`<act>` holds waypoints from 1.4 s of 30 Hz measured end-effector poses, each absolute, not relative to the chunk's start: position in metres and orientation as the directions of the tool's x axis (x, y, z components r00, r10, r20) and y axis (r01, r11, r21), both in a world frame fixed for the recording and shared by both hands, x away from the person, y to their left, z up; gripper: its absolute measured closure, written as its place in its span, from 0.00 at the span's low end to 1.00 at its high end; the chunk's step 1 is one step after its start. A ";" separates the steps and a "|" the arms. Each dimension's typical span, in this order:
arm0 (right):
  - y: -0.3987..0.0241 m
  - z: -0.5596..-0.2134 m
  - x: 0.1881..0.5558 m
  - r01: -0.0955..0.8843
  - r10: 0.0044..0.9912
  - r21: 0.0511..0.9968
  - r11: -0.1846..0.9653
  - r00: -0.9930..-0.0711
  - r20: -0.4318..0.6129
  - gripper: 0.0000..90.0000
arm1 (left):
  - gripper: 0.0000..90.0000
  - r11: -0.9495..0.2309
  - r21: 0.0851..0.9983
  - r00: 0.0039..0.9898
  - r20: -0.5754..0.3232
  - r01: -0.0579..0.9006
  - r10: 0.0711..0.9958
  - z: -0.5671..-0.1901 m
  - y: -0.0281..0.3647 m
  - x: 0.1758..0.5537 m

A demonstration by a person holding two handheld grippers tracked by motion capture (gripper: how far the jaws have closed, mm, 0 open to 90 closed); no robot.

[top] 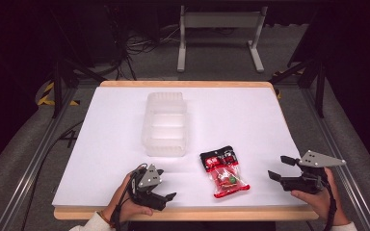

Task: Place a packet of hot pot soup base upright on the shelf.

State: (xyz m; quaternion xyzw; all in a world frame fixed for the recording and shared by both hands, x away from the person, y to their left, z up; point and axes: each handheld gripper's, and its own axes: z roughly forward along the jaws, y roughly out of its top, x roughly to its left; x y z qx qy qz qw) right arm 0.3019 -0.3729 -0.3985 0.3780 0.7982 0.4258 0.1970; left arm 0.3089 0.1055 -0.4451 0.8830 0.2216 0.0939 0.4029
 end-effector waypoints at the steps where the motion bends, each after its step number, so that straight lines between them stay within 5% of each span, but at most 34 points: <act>1: -0.373 -0.399 0.302 0.437 0.772 0.831 0.344 -0.635 0.014 0.25 | 0.16 -0.585 0.749 0.889 -0.011 0.310 0.457 -0.445 0.103 0.309; 8: -0.359 -0.405 0.301 0.413 0.738 0.795 0.445 -0.671 -0.065 0.25 | 0.16 -0.632 0.721 0.906 0.014 0.284 0.423 -0.449 0.100 0.306; 19: -0.334 -0.416 0.315 0.395 0.651 0.761 0.514 -0.757 -0.047 0.30 | 0.20 -0.620 0.717 0.919 -0.074 0.319 0.387 -0.450 0.088 0.317; 33: -0.294 -0.427 0.348 0.456 0.590 0.741 0.494 -0.801 0.099 0.28 | 0.20 -0.589 0.702 0.909 -0.227 0.401 0.349 -0.451 0.041 0.342; 42: -0.284 -0.436 0.369 0.535 0.598 0.713 0.453 -0.775 0.202 0.24 | 0.20 -0.591 0.703 0.914 -0.235 0.396 0.332 -0.450 0.004 0.355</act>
